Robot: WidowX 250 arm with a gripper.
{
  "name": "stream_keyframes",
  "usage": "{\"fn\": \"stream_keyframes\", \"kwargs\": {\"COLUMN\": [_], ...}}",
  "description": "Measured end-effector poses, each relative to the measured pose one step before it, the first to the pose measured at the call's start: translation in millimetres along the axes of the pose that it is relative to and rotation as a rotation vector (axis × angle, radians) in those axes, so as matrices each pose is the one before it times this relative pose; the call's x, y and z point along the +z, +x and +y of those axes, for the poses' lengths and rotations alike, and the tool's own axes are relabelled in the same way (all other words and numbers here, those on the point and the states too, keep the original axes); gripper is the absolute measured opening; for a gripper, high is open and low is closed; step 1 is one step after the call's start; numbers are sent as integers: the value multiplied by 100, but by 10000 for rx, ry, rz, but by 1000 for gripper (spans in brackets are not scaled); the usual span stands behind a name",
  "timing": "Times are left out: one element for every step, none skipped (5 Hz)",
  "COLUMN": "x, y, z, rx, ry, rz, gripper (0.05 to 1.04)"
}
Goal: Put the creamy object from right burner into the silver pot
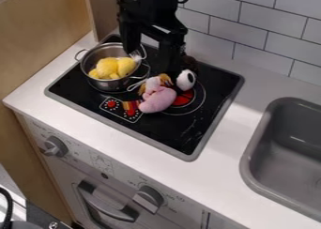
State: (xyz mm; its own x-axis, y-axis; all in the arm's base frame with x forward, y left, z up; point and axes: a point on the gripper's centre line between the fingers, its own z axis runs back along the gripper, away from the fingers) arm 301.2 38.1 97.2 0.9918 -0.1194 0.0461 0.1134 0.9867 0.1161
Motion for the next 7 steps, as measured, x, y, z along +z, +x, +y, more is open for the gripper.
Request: {"fn": "stream_keyframes", "kwargs": {"x": [-939, -1609, -2323, -1450, -743, -338, -126], "y": [-291, 365, 1166, 533, 112, -247, 27], "z": [-210, -790, -1087, -830, -211, -538, -171], "rx": [-22, -289, -197, -41, 66, -38, 98], "ry": [-81, -34, 80, 152, 283, 162, 62], "rz": [250, -414, -343, -321, -149, -115, -131], "gripper": [1000, 1000, 1000, 1000, 1000, 953, 726]}}
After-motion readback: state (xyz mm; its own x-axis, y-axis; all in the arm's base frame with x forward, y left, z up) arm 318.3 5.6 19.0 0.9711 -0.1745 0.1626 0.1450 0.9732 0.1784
